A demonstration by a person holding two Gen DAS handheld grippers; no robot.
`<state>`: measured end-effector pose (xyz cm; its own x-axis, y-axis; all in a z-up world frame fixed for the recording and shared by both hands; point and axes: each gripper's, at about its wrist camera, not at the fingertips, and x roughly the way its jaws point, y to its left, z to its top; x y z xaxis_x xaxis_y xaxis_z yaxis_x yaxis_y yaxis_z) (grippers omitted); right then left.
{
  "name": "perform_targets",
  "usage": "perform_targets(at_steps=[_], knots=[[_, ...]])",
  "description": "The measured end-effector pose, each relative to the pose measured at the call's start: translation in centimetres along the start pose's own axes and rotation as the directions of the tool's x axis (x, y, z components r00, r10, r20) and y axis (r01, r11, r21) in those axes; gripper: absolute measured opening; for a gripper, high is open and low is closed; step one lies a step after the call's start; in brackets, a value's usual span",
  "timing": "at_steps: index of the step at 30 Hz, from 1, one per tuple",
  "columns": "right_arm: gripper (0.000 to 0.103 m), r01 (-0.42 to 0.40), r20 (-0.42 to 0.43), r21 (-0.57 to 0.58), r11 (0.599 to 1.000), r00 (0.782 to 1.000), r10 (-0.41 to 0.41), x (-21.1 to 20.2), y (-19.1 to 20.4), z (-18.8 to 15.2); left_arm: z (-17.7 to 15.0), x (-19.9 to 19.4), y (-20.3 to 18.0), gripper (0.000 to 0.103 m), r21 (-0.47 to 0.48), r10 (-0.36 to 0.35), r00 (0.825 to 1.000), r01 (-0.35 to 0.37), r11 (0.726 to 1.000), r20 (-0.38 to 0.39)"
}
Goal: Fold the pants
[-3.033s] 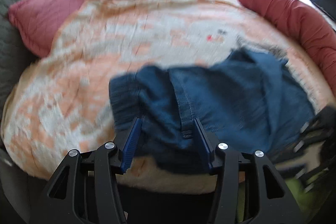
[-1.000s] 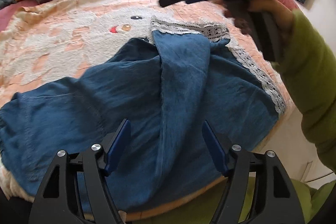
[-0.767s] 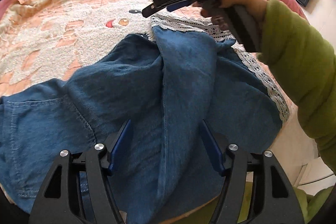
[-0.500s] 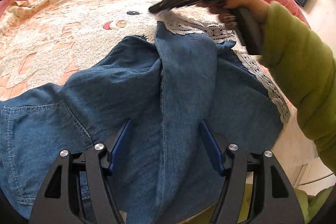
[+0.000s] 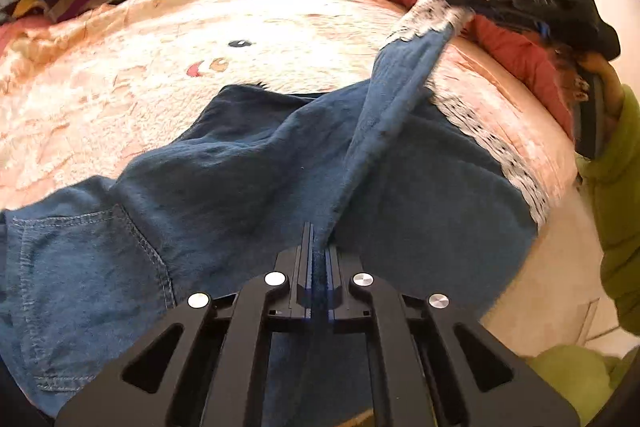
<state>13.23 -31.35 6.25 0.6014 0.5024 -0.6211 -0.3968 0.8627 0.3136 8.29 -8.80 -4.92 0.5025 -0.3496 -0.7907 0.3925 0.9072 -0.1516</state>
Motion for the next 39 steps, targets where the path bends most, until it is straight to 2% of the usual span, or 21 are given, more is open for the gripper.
perform_targets(at_steps=[8, 14, 21, 26, 32, 36, 38, 39], knots=[[0.007, 0.003, 0.016, 0.076, 0.997, 1.000, -0.004, -5.2, -0.1, -5.7, -1.6, -2.9, -2.5, 0.002, 0.117, 0.007, 0.999, -0.011, 0.993, 0.035], [0.007, 0.031, -0.044, 0.103, 0.994, 0.999, -0.027, -7.2, 0.0, -9.9, -3.2, -3.7, -4.0, 0.002, 0.203, 0.000, 1.000, -0.003, 0.979, 0.014], [0.007, 0.058, -0.131, 0.123, 0.991, 0.991, -0.042, -7.3, -0.3, -13.9, -4.2, -3.2, -4.8, 0.002, 0.236, 0.006, 1.000, -0.002, 0.972, -0.016], [0.007, 0.067, -0.170, 0.123, 0.990, 0.984, -0.045, -7.0, -0.5, -15.4, -4.6, -2.4, -5.0, 0.002, 0.247, 0.021, 0.999, -0.008, 0.969, -0.050], [0.007, 0.074, -0.202, 0.108, 0.991, 0.978, -0.051, -7.0, -0.4, -16.2, -4.7, -2.3, -5.4, 0.002, 0.265, 0.030, 0.998, -0.015, 0.964, -0.053], [0.007, 0.111, -0.263, 0.081, 0.991, 0.961, -0.086, -5.8, -0.4, -17.3, -5.0, -1.4, -5.3, 0.002, 0.268, 0.036, 0.996, -0.013, 0.963, -0.085], [0.007, 0.123, -0.267, 0.064, 0.990, 0.958, -0.102, -6.3, -0.3, -16.9, -5.0, -1.3, -5.3, 0.002, 0.267, 0.036, 0.995, -0.011, 0.964, -0.091], [0.011, 0.146, -0.251, 0.034, 0.989, 0.959, -0.133, -7.0, 0.0, -16.4, -4.9, -1.2, -5.2, 0.002, 0.268, 0.036, 0.995, -0.011, 0.963, -0.090]])
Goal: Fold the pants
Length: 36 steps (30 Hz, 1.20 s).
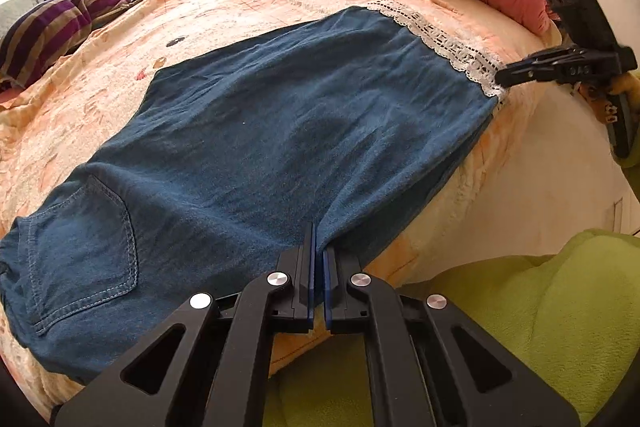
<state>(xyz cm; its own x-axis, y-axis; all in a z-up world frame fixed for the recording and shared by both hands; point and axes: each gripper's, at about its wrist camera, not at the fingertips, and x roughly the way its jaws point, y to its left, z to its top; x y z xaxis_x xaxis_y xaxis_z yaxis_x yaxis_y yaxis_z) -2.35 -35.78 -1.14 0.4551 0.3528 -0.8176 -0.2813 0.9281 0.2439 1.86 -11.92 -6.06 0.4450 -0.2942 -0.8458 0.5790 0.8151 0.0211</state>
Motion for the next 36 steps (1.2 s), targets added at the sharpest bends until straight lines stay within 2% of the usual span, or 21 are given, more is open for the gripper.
perform_targets(at_steps=[2, 3, 6, 9, 12, 13, 16, 18, 19, 21, 22, 23, 25, 26, 28, 31, 32, 33, 35, 36], knots=[[0.017, 0.068, 0.063, -0.071, 0.995, 0.996, -0.064, -2.0, 1.0, 0.8, 0.0, 0.0, 0.0, 0.002, 0.000, -0.001, 1.000, 0.001, 1.000, 0.002], [0.017, 0.078, 0.094, -0.119, 0.990, 0.993, -0.067, -3.0, 1.9, 1.1, 0.0, 0.1, 0.0, 0.002, -0.002, -0.001, 1.000, 0.001, 1.000, 0.000], [0.021, 0.045, 0.119, -0.289, 0.956, 0.993, -0.011, -3.4, 5.8, 1.3, 0.0, 0.2, 0.0, 0.002, -0.007, -0.006, 1.000, 0.006, 1.000, -0.002], [0.023, -0.034, 0.059, -0.417, 0.908, 0.996, 0.064, -1.0, 9.4, 0.8, 0.0, 0.2, -0.1, 0.002, -0.007, -0.004, 1.000, 0.004, 1.000, -0.001], [0.027, -0.009, 0.005, -0.567, 0.824, 1.000, 0.014, 2.7, 13.0, 0.0, -0.1, 0.2, -0.1, 0.002, -0.005, -0.003, 1.000, 0.003, 1.000, -0.002], [0.027, -0.013, -0.006, -0.581, 0.814, 1.000, 0.011, 3.5, 13.3, 0.1, -0.2, 0.2, -0.2, 0.003, -0.005, -0.004, 1.000, 0.004, 1.000, -0.004], [0.027, -0.064, -0.108, -0.545, 0.836, 0.994, 0.006, 6.1, 12.8, 0.2, -0.5, 0.2, -0.1, 0.004, -0.006, -0.012, 1.000, 0.012, 1.000, -0.014], [0.027, -0.079, -0.141, -0.535, 0.841, 0.990, 0.003, 7.1, 12.2, -0.2, -0.6, 0.0, 0.1, 0.006, -0.019, -0.030, 0.999, 0.029, 0.999, -0.012], [0.027, -0.084, -0.139, -0.530, 0.844, 0.990, 0.011, 7.0, 12.0, -0.3, -0.7, -0.3, 0.3, 0.009, -0.031, -0.044, 0.999, 0.043, 0.999, -0.008], [0.027, -0.105, -0.138, -0.516, 0.850, 0.990, 0.038, 6.3, 11.7, 0.1, -0.9, -0.9, 0.8, 0.023, -0.065, -0.067, 0.998, 0.067, 0.996, 0.005], [0.027, -0.107, -0.123, -0.517, 0.849, 0.991, 0.050, 5.6, 11.6, 0.2, -1.0, -1.7, 1.3, 0.038, -0.092, -0.093, 0.995, 0.096, 0.991, 0.032], [0.027, -0.107, -0.091, -0.519, 0.848, 0.993, 0.069, 4.6, 11.4, 0.5, -1.2, -2.7, 2.0, 0.045, -0.127, -0.105, 0.992, 0.113, 0.986, 0.071], [0.029, -0.102, -0.039, -0.511, 0.854, 0.995, 0.096, 3.2, 11.1, 1.4, -1.5, -4.5, 3.7, 0.054, -0.196, -0.069, 0.990, 0.092, 0.976, 0.124], [0.033, -0.091, -0.016, -0.506, 0.858, 0.995, 0.096, 2.6, 11.0, 1.7, -1.9, -5.5, 4.9, 0.057, -0.247, -0.026, 0.989, 0.063, 0.967, 0.149], [0.036, -0.081, 0.020, -0.481, 0.873, 0.995, 0.103, 2.1, 10.3, 2.5, -2.6, -7.0, 7.5, 0.071, -0.364, 0.070, 0.985, -0.008, 0.931, 0.158], [0.037, -0.079, 0.034, -0.450, 0.890, 0.994, 0.106, 2.7, 9.7, 3.3, -4.9, -8.8, 12.4, 0.075, -0.574, 0.227, 0.967, -0.123, 0.809, 0.112], [0.037, -0.081, 0.031, -0.442, 0.894, 0.994, 0.106, 3.1, 9.7, 3.5, -5.5, -9.2, 13.5, 0.078, -0.623, 0.255, 0.962, -0.141, 0.770, 0.097], [0.037, -0.078, 0.031, -0.435, 0.897, 0.994, 0.102, 3.6, 9.7, 3.8, -6.4, -9.5, 14.6, 0.086, -0.679, 0.283, 0.956, -0.155, 0.717, 0.081], [0.038, -0.087, 0.025, -0.428, 0.900, 0.994, 0.108, 4.4, 10.2, 3.9, -7.9, -9.6, 16.5, 0.086, -0.758, 0.299, 0.952, -0.151, 0.634, 0.060], [0.040, -0.082, 0.023, -0.423, 0.902, 0.995, 0.102, 4.7, 10.1, 4.0, -8.1, -9.4, 17.0, 0.086, -0.770, 0.297, 0.954, -0.154, 0.619, 0.047]])
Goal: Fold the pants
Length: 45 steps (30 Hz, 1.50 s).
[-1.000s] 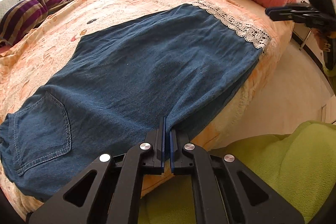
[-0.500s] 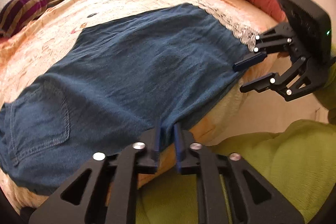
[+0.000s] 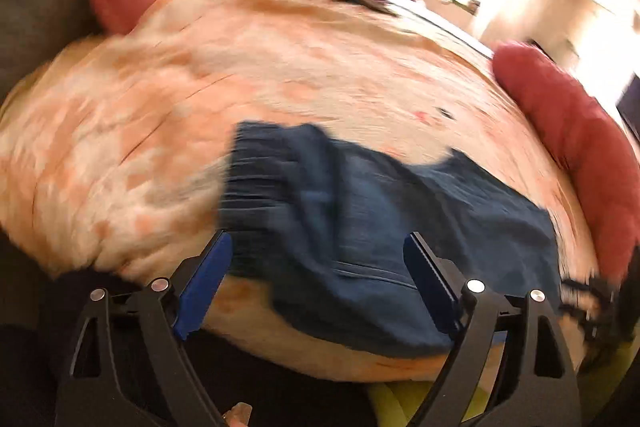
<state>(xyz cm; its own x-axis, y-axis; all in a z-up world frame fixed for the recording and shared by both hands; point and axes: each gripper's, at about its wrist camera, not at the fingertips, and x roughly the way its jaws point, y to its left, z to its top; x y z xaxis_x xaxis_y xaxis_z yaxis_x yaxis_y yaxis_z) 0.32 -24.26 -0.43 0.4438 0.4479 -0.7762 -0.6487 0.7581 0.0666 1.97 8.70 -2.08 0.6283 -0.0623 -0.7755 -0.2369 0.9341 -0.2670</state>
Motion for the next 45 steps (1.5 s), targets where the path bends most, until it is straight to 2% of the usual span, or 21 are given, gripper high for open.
perform_targets(at_steps=[2, 3, 4, 5, 8, 10, 13, 18, 20, 23, 26, 30, 33, 36, 38, 39, 41, 42, 45], knots=[[0.042, 0.003, -0.009, 0.008, 1.000, 1.000, -0.003, 0.0, 0.2, -0.2, 0.2, 1.2, 0.6, 0.086, -0.012, 0.042, 0.999, -0.042, 0.999, -0.025], [0.042, 0.010, -0.013, 0.015, 1.000, 1.000, -0.010, 0.4, 0.3, -0.2, 0.1, 1.6, 0.7, 0.085, -0.015, 0.038, 0.999, -0.038, 0.999, -0.030], [0.043, 0.012, -0.017, 0.020, 1.000, 1.000, -0.012, 0.5, 0.3, -0.3, -0.1, 2.2, 0.6, 0.076, -0.027, 0.014, 0.999, -0.015, 1.000, -0.037], [0.045, 0.014, -0.025, 0.026, 1.000, 1.000, -0.013, 0.7, 0.2, -0.3, -0.1, 2.5, 0.7, 0.060, -0.033, 0.012, 0.999, -0.013, 0.999, -0.037], [0.046, 0.021, -0.063, 0.046, 0.999, 0.998, -0.018, 1.2, -0.3, -0.8, -0.3, 2.1, 0.7, 0.045, 0.005, 0.037, 0.999, -0.037, 0.999, -0.021], [0.046, 0.033, -0.093, 0.058, 0.998, 0.995, -0.028, 1.6, -0.7, -1.2, -0.2, 1.4, 1.6, 0.043, -0.005, 0.020, 1.000, -0.020, 1.000, -0.016], [0.046, 0.033, -0.112, 0.075, 0.997, 0.993, -0.025, 1.8, -1.0, -1.8, -0.5, 0.8, 2.2, 0.043, 0.018, 0.045, 0.999, -0.045, 0.999, -0.009], [0.048, 0.036, -0.124, 0.072, 0.997, 0.992, -0.027, 2.1, -0.9, -2.4, -0.7, 1.4, 2.9, 0.048, -0.013, 0.037, 0.999, -0.037, 0.999, -0.032], [0.050, 0.028, -0.116, 0.065, 0.997, 0.993, -0.020, 1.7, -0.9, -2.3, -0.4, 0.0, 2.0, 0.050, 0.021, 0.049, 0.999, -0.049, 0.999, 0.011], [0.050, -0.006, -0.040, 0.080, 0.997, 0.999, 0.010, 0.3, -1.0, -1.4, 0.1, -3.3, -0.6, 0.052, 0.126, 0.076, 0.990, -0.091, 0.988, 0.118], [0.050, -0.020, -0.016, 0.064, 0.998, 1.000, 0.021, 0.2, -0.7, -0.9, 0.5, -4.9, -4.0, 0.059, 0.215, 0.032, 0.985, -0.068, 0.974, 0.168], [0.050, -0.029, -0.073, 0.074, 0.997, 0.997, 0.034, 2.0, -0.4, -1.3, -0.1, -2.7, -8.6, 0.064, 0.318, -0.037, 0.995, 0.006, 0.948, 0.090], [0.051, -0.025, -0.108, 0.091, 0.996, 0.994, 0.035, 3.0, -0.5, -2.1, -1.2, 0.7, -10.0, 0.066, 0.369, -0.019, 1.000, 0.021, 0.929, -0.008], [0.054, -0.049, -0.098, 0.087, 0.995, 0.993, 0.058, 2.2, -0.2, -2.1, -2.7, 5.0, -8.7, 0.067, 0.346, 0.047, 0.989, 0.005, 0.938, -0.141], [0.054, -0.055, -0.062, 0.093, 0.994, 0.996, 0.061, 1.1, -0.7, -1.7, -3.2, 5.5, -8.2, 0.067, 0.343, 0.043, 0.989, 0.009, 0.939, -0.142], [0.054, -0.035, -0.020, 0.107, 0.994, 0.999, 0.037, -0.1, -1.5, -1.3, -3.0, 5.0, -8.5, 0.068, 0.352, 0.044, 0.990, 0.007, 0.936, -0.137], [0.054, 0.003, 0.041, 0.164, 0.986, 0.999, -0.010, -1.8, -3.6, -0.6, -2.2, 3.9, -9.1, 0.070, 0.354, -0.003, 0.994, 0.043, 0.934, -0.113], [0.054, 0.032, 0.072, 0.218, 0.975, 0.996, -0.048, -2.7, -5.4, -0.2, -1.6, 3.4, -9.6, 0.070, 0.359, -0.021, 0.995, 0.055, 0.932, -0.098], [0.054, 0.105, 0.080, 0.354, 0.930, 0.987, -0.141, -3.9, -10.4, 0.4, 0.1, 3.0, -11.6, 0.070, 0.402, -0.029, 0.997, 0.057, 0.914, -0.075]])
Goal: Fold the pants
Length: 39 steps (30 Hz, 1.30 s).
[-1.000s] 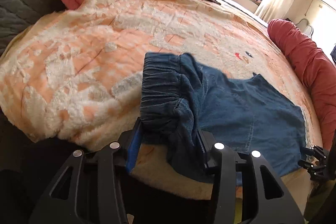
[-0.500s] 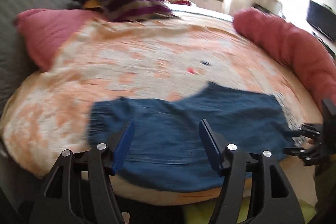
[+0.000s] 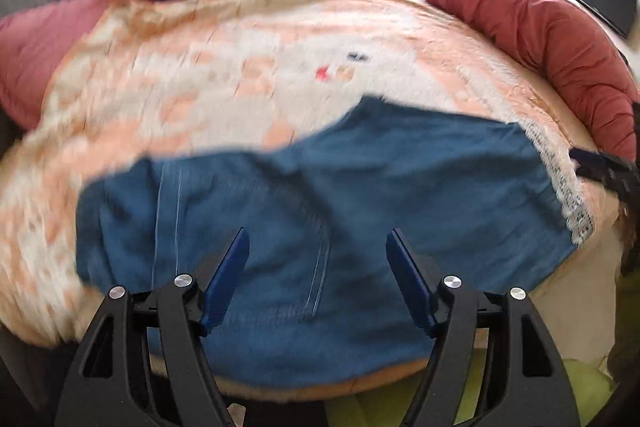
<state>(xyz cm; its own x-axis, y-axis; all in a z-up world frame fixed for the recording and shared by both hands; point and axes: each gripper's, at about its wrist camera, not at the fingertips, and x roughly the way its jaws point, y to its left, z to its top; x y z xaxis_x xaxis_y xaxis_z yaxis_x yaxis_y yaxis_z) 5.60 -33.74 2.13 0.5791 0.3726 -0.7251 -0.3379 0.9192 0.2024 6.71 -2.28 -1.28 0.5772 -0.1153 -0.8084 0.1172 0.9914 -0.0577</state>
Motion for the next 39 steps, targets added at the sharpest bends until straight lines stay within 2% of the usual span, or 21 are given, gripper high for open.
perform_targets(at_steps=[4, 8, 10, 12, 14, 18, 19, 20, 21, 22, 24, 25, 29, 31, 34, 36, 37, 39], knots=[[0.054, 0.003, -0.012, 0.148, 0.989, 1.000, -0.001, 1.4, -5.0, 2.0, 4.1, 3.0, -0.9, 0.070, -0.008, -0.071, 0.997, 0.070, 0.997, -0.027], [0.044, -0.049, -0.056, 0.227, 0.973, 0.996, 0.064, 4.1, -7.6, 3.0, 8.1, 7.9, -1.4, 0.070, -0.025, -0.100, 0.992, 0.098, 0.995, -0.077], [0.043, -0.076, -0.072, 0.214, 0.974, 0.993, 0.094, 5.4, -7.6, 3.2, 9.2, 10.1, -1.8, 0.070, -0.020, -0.091, 0.991, 0.089, 0.996, -0.101], [0.043, -0.066, -0.104, 0.212, 0.975, 0.991, 0.089, 6.7, -7.6, 3.3, 9.8, 12.0, -1.7, 0.070, -0.036, -0.095, 0.988, 0.091, 0.995, -0.119], [0.043, -0.059, -0.155, 0.223, 0.973, 0.983, 0.095, 8.2, -7.6, 2.6, 10.0, 13.8, -1.4, 0.070, -0.074, -0.130, 0.982, 0.121, 0.990, -0.138], [0.042, -0.085, -0.141, 0.179, 0.980, 0.984, 0.111, 8.1, -7.0, 1.4, 9.5, 14.9, -1.7, 0.070, -0.081, -0.155, 0.981, 0.146, 0.986, -0.114], [0.038, -0.095, -0.137, 0.166, 0.981, 0.983, 0.118, 8.0, -6.8, 1.3, 9.3, 14.7, -2.0, 0.059, -0.077, -0.172, 0.979, 0.164, 0.983, -0.110], [0.030, -0.112, -0.138, 0.152, 0.982, 0.982, 0.133, 7.9, -6.6, 1.0, 9.3, 14.5, -2.2, 0.042, -0.078, -0.191, 0.976, 0.183, 0.980, -0.108], [0.025, -0.118, -0.135, 0.143, 0.983, 0.981, 0.137, 8.0, -6.4, 1.0, 9.3, 14.3, -2.4, 0.031, -0.079, -0.210, 0.972, 0.202, 0.976, -0.107], [0.022, -0.126, -0.128, 0.125, 0.984, 0.982, 0.141, 7.8, -6.2, 0.9, 9.3, 14.1, -2.5, 0.015, -0.080, -0.224, 0.969, 0.216, 0.973, -0.107], [0.012, -0.141, -0.107, 0.104, 0.985, 0.983, 0.152, 7.5, -5.8, 0.9, 9.3, 13.7, -2.7, 0.010, -0.071, -0.216, 0.971, 0.210, 0.975, -0.097], [0.011, -0.134, -0.083, 0.085, 0.987, 0.987, 0.141, 7.0, -5.6, 0.9, 9.2, 13.4, -2.6, 0.007, -0.076, -0.223, 0.971, 0.217, 0.973, -0.087], [0.010, -0.085, 0.034, 0.007, 0.996, 0.996, 0.085, 4.9, -4.3, 2.1, 9.7, 11.8, -2.2, 0.007, -0.115, -0.228, 0.974, 0.226, 0.967, 0.002], [0.010, -0.030, 0.057, -0.044, 0.999, 0.998, 0.033, 4.7, -3.8, 2.8, 10.2, 11.5, -3.1, 0.007, -0.074, -0.200, 0.980, 0.201, 0.977, 0.017], [0.011, 0.022, 0.019, -0.066, 0.998, 1.000, -0.021, 6.4, -4.0, 2.6, 10.1, 12.4, -3.5, 0.007, -0.056, -0.170, 0.985, 0.170, 0.984, 0.004], [0.017, 0.046, -0.035, -0.036, 0.998, 0.998, -0.048, 8.0, -4.7, 2.1, 9.6, 13.7, -3.3, 0.009, -0.066, -0.145, 0.989, 0.143, 0.988, -0.025], [0.020, 0.057, -0.066, -0.022, 0.998, 0.996, -0.058, 8.6, -5.0, 1.8, 9.2, 14.0, -3.4, 0.013, -0.061, -0.134, 0.990, 0.132, 0.989, -0.032], [0.028, 0.035, -0.054, 0.038, 0.999, 0.998, -0.033, 7.9, -5.8, 1.6, 8.7, 14.1, -3.4, 0.014, -0.046, -0.123, 0.992, 0.122, 0.991, -0.016]])
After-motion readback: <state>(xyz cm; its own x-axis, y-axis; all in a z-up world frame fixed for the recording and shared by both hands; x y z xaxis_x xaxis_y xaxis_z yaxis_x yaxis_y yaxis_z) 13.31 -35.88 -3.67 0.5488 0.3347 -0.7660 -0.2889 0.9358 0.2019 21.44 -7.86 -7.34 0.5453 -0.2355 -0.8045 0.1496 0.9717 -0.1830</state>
